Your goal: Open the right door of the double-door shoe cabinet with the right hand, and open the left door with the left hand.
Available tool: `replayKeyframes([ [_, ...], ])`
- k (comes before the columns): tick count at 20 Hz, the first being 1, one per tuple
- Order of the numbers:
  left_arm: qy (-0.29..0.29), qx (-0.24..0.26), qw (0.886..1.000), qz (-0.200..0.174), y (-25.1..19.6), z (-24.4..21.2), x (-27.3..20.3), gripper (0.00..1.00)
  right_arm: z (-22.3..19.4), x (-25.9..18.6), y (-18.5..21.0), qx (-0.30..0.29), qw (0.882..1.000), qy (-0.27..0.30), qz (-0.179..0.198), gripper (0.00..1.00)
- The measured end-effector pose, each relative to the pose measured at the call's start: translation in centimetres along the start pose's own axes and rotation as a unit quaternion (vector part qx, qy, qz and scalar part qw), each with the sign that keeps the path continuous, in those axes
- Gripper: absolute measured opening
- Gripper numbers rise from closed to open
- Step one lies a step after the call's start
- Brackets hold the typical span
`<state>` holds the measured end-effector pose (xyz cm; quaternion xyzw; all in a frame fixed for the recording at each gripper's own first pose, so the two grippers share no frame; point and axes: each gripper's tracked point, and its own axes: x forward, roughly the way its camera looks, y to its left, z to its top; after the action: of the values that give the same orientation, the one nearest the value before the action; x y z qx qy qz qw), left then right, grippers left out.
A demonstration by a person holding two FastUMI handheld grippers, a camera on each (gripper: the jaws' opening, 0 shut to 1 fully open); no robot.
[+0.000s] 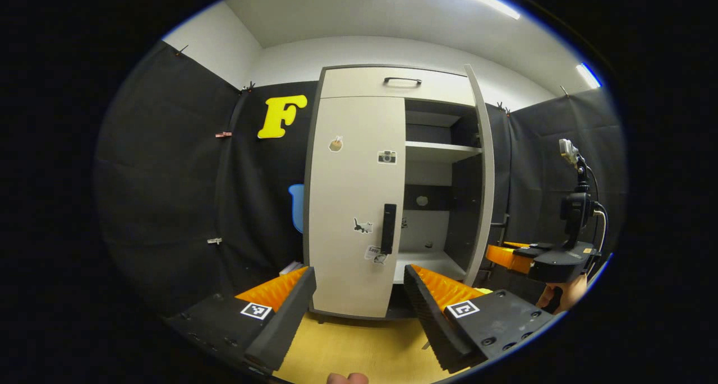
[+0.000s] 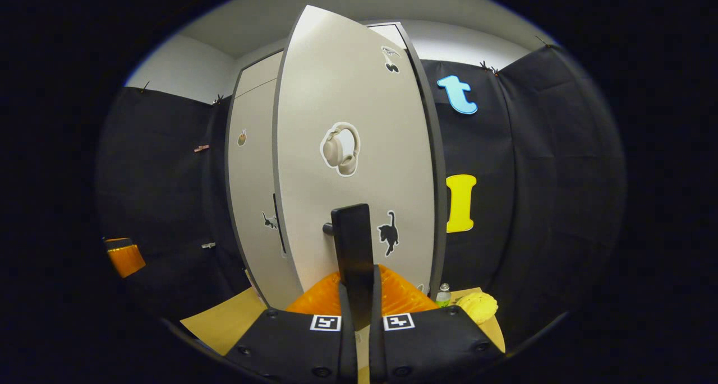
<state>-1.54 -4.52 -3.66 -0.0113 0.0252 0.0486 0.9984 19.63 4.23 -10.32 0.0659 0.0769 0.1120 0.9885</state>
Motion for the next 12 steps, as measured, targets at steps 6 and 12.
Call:
replayKeyframes([
  [6, 0.001, 0.0, 1.0, -0.013, -2.3, -0.1, 1.2, 0.97, 0.0, -1.0, -1.4, -0.003, 1.0, -0.001, -0.009, 0.12],
  [12, -0.001, -0.001, 1.0, -0.023, -4.3, 0.1, 2.0, 0.97, 0.4, -1.8, -4.9, -0.009, 0.999, -0.005, -0.047, 0.12],
])
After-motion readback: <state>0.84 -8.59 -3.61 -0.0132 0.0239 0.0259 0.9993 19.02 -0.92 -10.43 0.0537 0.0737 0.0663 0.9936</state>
